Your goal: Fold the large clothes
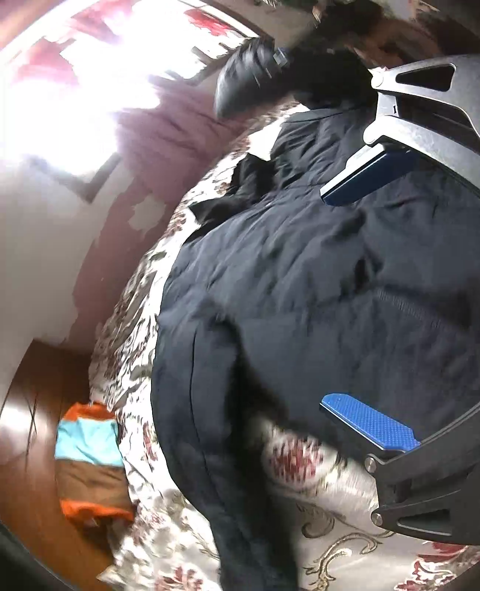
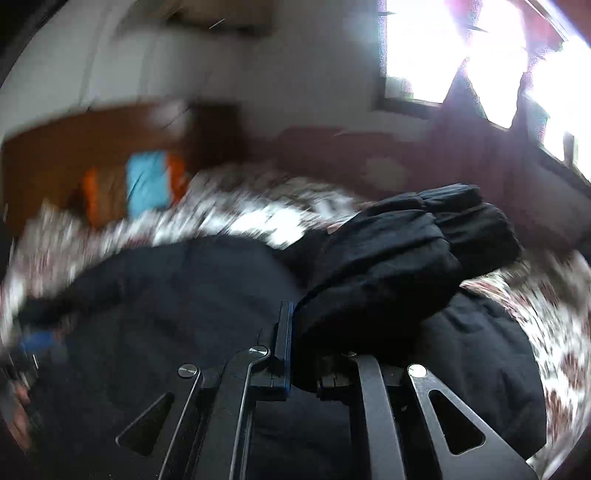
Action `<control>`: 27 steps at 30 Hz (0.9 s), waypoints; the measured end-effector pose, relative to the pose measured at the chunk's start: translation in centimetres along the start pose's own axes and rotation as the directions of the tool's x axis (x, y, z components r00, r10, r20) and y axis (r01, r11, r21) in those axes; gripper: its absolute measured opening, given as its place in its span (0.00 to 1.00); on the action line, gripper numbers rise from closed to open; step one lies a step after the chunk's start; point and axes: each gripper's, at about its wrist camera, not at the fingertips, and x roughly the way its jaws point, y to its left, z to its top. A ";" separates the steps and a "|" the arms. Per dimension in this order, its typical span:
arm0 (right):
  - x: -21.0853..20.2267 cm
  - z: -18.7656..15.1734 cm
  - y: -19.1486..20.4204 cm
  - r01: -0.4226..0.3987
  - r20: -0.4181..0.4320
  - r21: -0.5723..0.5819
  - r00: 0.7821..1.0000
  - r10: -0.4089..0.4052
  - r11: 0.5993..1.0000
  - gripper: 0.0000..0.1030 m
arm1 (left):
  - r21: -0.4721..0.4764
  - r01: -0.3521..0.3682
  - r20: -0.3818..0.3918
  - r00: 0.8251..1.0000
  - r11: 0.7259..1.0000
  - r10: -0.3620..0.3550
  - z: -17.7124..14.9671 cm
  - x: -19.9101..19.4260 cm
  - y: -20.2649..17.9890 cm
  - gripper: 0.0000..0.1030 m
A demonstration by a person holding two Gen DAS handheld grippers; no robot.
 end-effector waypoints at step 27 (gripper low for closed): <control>-6.6 -13.3 -1.1 -0.097 -0.308 0.055 0.945 0.109 0.994 0.69 | 0.153 0.190 -0.091 0.980 0.970 -0.178 1.3 9.1 -3.3 0.43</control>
